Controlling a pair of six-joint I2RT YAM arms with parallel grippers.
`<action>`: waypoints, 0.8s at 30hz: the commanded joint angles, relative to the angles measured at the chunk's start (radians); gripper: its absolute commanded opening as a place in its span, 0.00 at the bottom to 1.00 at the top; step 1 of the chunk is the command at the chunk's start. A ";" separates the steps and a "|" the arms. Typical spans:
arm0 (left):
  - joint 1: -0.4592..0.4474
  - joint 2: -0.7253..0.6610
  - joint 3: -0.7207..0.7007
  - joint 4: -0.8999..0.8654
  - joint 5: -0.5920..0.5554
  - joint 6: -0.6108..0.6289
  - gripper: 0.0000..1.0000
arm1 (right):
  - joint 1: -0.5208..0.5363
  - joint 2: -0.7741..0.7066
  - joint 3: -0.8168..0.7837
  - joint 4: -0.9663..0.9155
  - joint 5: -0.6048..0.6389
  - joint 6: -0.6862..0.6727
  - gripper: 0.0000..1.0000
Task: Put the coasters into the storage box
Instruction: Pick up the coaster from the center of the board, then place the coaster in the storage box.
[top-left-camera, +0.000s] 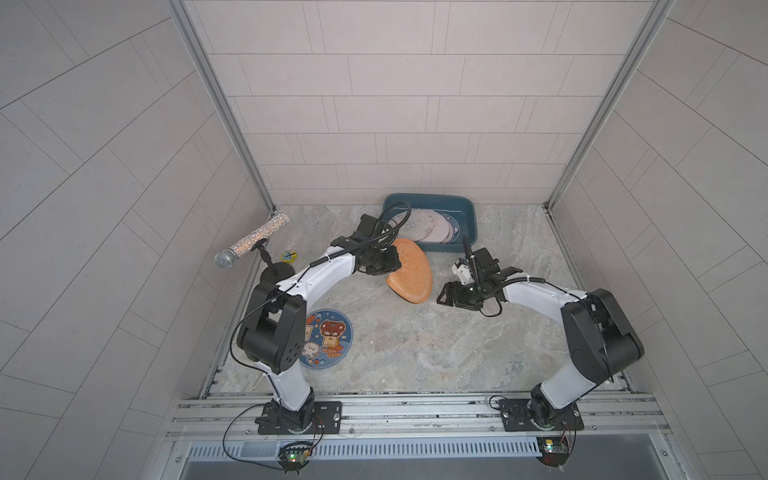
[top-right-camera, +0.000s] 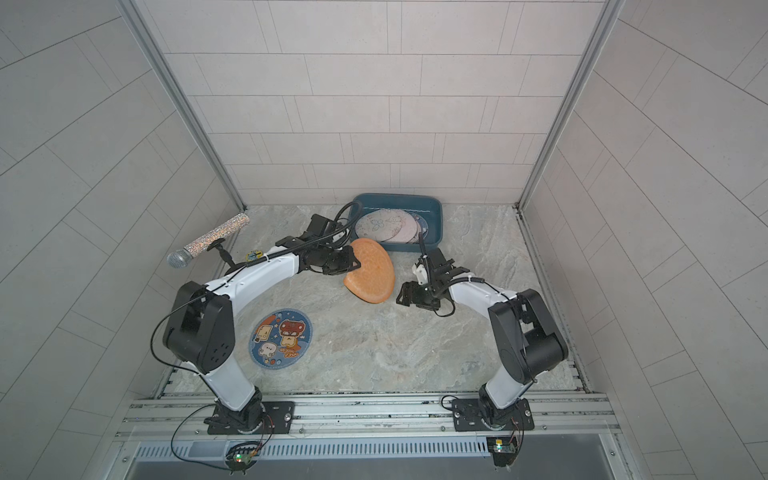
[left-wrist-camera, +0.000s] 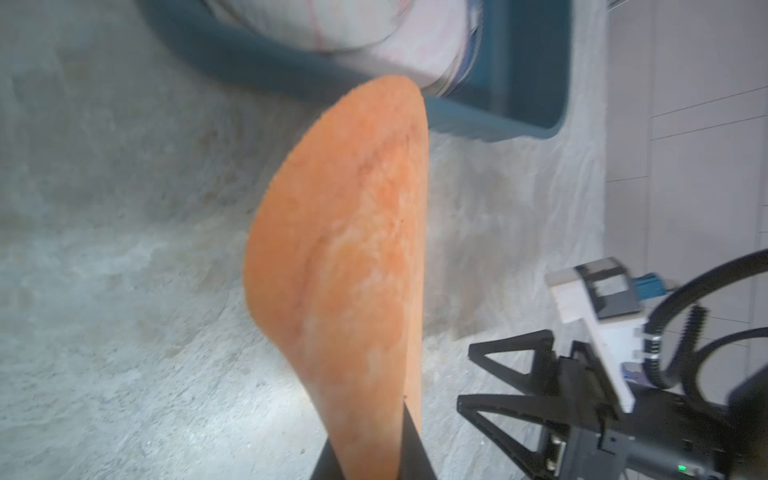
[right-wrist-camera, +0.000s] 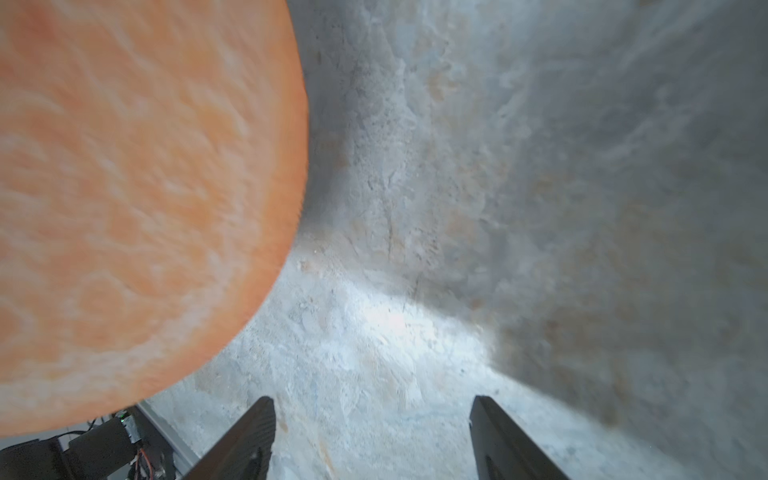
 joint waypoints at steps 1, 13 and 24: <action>-0.006 -0.013 0.083 -0.042 0.057 0.002 0.00 | -0.018 -0.055 -0.028 -0.030 -0.025 -0.003 0.77; -0.005 0.212 0.400 0.066 0.065 -0.011 0.00 | -0.043 -0.099 -0.031 -0.054 -0.040 -0.004 0.79; 0.026 0.529 0.645 0.362 0.089 -0.158 0.00 | -0.056 -0.074 -0.014 -0.054 -0.044 -0.008 0.80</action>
